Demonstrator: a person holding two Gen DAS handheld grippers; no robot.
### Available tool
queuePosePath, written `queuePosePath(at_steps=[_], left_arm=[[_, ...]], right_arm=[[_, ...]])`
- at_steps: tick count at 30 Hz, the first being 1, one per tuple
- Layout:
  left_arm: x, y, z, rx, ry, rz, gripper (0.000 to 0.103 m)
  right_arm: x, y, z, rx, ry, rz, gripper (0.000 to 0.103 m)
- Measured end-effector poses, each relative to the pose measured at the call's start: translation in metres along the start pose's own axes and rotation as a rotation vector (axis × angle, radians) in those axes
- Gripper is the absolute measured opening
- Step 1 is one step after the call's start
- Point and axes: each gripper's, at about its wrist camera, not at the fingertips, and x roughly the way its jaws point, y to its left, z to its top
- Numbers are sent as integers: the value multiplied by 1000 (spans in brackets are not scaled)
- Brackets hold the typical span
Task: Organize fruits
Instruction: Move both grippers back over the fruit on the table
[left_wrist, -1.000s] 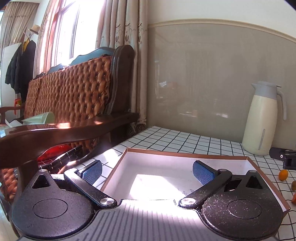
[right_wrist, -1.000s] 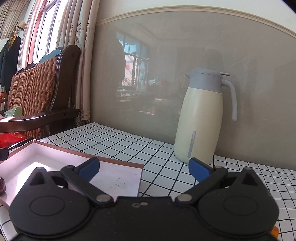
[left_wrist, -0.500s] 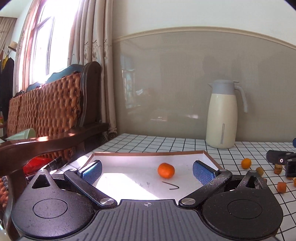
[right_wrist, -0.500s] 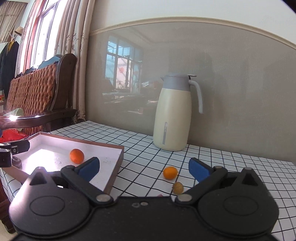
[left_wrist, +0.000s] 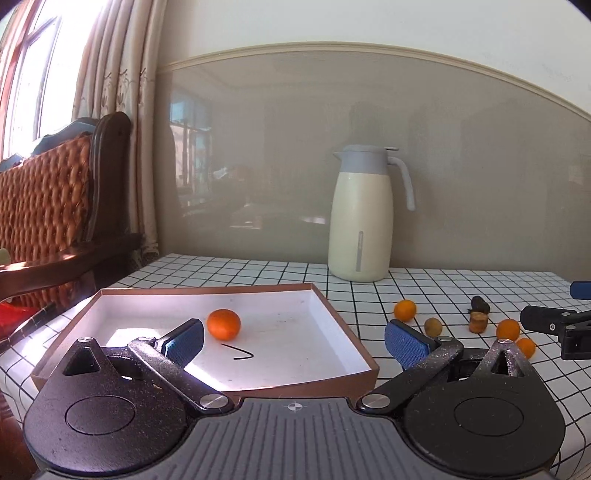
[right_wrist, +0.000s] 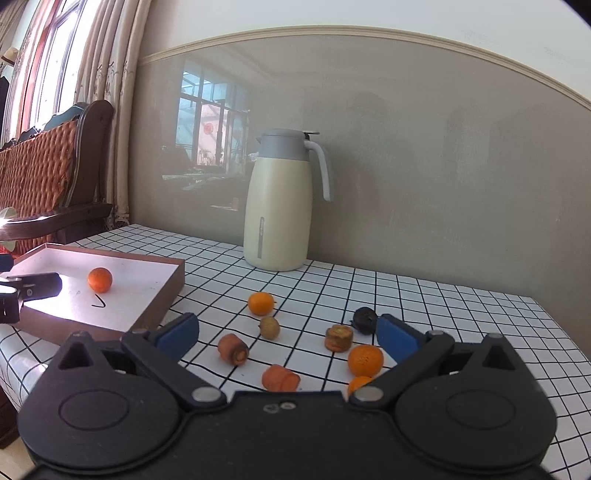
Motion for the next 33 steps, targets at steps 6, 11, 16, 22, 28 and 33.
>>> queuePosePath(at_steps=[6, 11, 16, 22, 28, 33], left_arm=[[8, -25, -2, 36, 3, -46, 103], [14, -44, -4, 49, -10, -77, 103], [17, -66, -10, 84, -13, -116, 103], [21, -86, -15, 97, -10, -159, 103], [28, -103, -21, 128, 23, -192, 90], [36, -113, -25, 137, 54, -216, 78]], right_arm=[[-4, -14, -11, -20, 14, -49, 97], [-4, -28, -17, -13, 22, -88, 97], [0, -37, -25, -10, 52, -122, 93], [6, -51, -33, 21, 82, -146, 86], [13, -57, -38, 27, 107, -145, 81], [22, -59, -40, 32, 129, -133, 72]])
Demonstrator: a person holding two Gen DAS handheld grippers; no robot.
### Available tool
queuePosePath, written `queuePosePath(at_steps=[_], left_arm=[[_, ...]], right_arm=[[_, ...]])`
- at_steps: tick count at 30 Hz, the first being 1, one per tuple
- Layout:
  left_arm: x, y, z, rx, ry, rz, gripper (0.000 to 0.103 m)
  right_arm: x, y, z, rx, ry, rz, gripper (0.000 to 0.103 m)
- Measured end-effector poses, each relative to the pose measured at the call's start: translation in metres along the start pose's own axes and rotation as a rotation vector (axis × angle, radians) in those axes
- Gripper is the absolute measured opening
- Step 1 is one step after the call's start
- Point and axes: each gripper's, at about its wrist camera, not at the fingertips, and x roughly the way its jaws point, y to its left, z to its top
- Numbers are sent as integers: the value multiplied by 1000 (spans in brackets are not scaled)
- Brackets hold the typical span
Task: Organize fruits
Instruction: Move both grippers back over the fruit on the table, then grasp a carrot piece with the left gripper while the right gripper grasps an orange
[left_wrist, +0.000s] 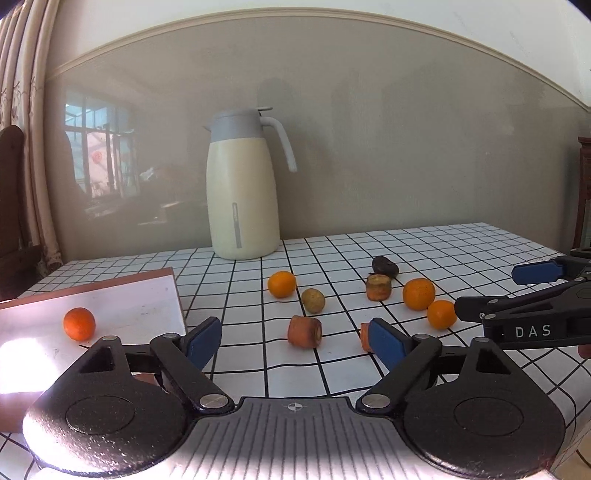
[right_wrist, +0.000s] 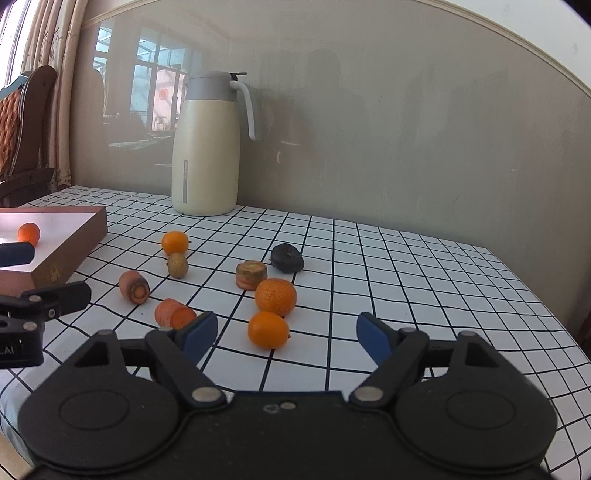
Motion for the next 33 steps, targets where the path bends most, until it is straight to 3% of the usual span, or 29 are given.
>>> queuePosePath(at_steps=[3, 7, 14, 18, 28, 33], left_arm=[[10, -5, -1, 3, 36, -9, 69], [21, -5, -2, -17, 68, -5, 66], [38, -13, -2, -19, 102, -39, 58], [44, -19, -3, -16, 116, -46, 57], [50, -33, -2, -6, 118, -86, 57], [57, -42, -1, -10, 132, -115, 50]], right_arm=[[10, -1, 1, 9, 22, 15, 65], [23, -1, 1, 17, 57, 33, 54], [32, 2, 1, 4, 81, 35, 48], [38, -1, 0, 14, 101, 47, 41], [45, 0, 1, 13, 110, 70, 37], [48, -2, 2, 21, 119, 82, 32]])
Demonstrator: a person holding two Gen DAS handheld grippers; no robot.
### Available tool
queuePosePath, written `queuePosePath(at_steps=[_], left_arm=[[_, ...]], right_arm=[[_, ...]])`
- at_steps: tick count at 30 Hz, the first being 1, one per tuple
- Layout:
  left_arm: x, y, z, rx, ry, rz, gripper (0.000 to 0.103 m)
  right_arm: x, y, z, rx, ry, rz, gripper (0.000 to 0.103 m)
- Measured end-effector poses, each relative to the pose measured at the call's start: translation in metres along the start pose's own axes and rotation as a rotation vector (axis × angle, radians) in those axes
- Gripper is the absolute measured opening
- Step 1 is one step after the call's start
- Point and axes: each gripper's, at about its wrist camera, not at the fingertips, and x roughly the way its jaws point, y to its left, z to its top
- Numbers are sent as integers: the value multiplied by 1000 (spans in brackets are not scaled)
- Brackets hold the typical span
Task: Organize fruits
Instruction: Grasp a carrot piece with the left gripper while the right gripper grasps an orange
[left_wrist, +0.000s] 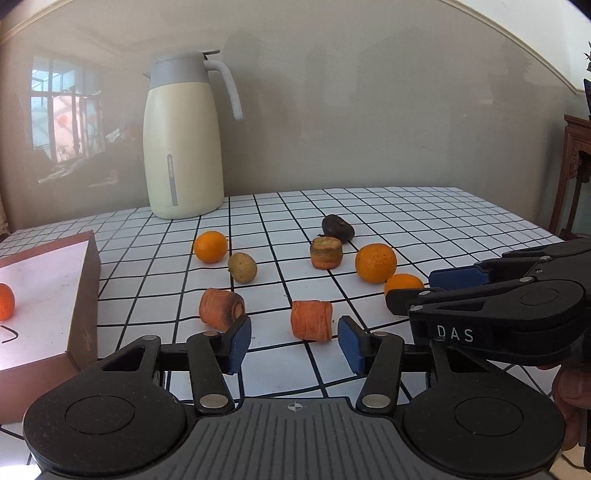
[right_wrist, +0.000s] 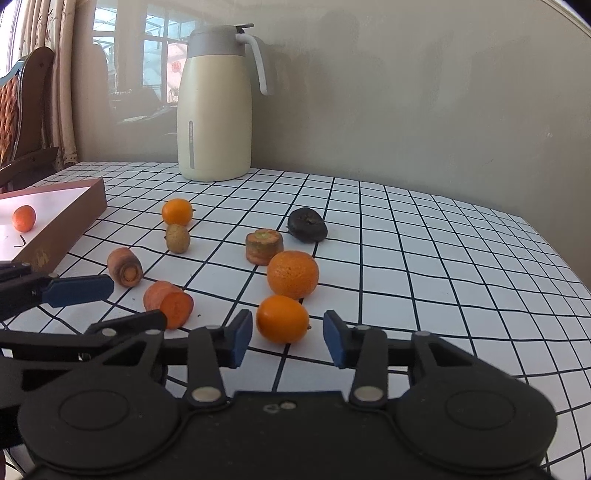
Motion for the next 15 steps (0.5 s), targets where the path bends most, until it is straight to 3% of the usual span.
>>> queuePosePath(at_steps=[15], left_arm=[[25, -4, 8, -53, 70, -35, 39]], right_arm=[[13, -15, 4, 58, 38, 44, 24]])
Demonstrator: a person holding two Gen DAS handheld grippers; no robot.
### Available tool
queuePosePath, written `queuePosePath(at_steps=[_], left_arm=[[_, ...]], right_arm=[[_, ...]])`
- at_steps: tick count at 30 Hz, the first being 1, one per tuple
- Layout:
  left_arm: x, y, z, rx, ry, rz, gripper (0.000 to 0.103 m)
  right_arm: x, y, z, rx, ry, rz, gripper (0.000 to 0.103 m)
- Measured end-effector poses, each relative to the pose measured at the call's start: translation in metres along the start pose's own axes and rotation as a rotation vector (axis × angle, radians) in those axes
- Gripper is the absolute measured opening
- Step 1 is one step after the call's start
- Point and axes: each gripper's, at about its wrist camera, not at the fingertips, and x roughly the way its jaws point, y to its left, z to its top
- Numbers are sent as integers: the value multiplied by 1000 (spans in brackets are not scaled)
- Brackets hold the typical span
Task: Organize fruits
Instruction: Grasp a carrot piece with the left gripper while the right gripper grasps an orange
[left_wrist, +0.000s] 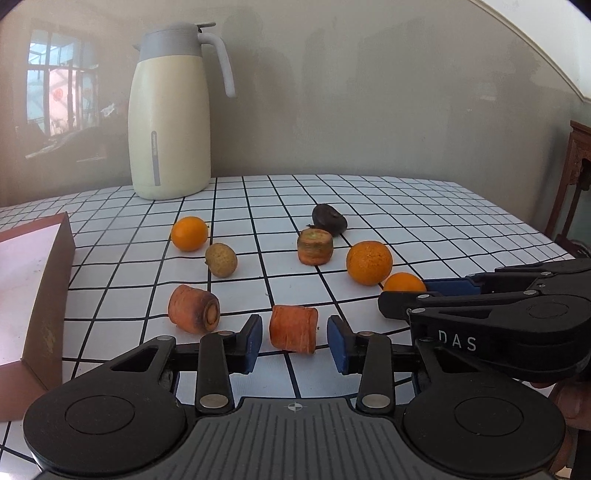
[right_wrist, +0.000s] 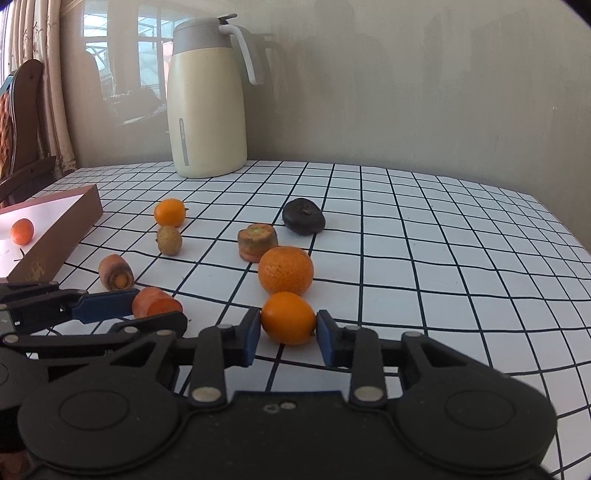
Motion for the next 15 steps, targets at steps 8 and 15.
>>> queuePosePath(at_steps=[8, 15], left_arm=[[2, -1, 0, 12, 7, 9, 26], [-7, 0, -2, 22, -15, 1, 24]], right_arm=[[-2, 1, -1, 0, -2, -10, 24], [-9, 1, 0, 7, -26, -29, 24]])
